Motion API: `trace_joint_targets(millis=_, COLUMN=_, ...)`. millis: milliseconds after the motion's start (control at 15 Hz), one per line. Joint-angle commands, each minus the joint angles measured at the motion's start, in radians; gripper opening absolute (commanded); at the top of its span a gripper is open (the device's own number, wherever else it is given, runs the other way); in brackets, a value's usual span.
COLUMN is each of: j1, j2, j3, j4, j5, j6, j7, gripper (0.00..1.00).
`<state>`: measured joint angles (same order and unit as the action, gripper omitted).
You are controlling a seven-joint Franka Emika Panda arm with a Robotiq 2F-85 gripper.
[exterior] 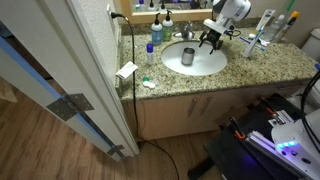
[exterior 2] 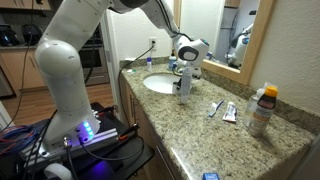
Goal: Knock over the cup in the sink
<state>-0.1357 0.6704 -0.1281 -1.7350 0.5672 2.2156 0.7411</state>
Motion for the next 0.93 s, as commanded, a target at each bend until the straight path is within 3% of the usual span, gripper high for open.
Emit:
trace_joint_targets(millis=0, j1=-0.009, j2=0.018, j3=0.009, j4=0.021, j5=-0.005, j6=-0.001, j7=0.020, gripper=1.00)
trace_joint_targets(millis=533, j1=0.000, j2=0.109, j3=0.028, j4=0.077, j5=-0.003, j6=0.033, j7=0.059, gripper=1.00)
trace_joint_targets(millis=867, j1=-0.050, j2=0.083, j3=0.125, j4=0.042, j5=0.111, j6=0.061, j7=-0.133, gripper=1.00)
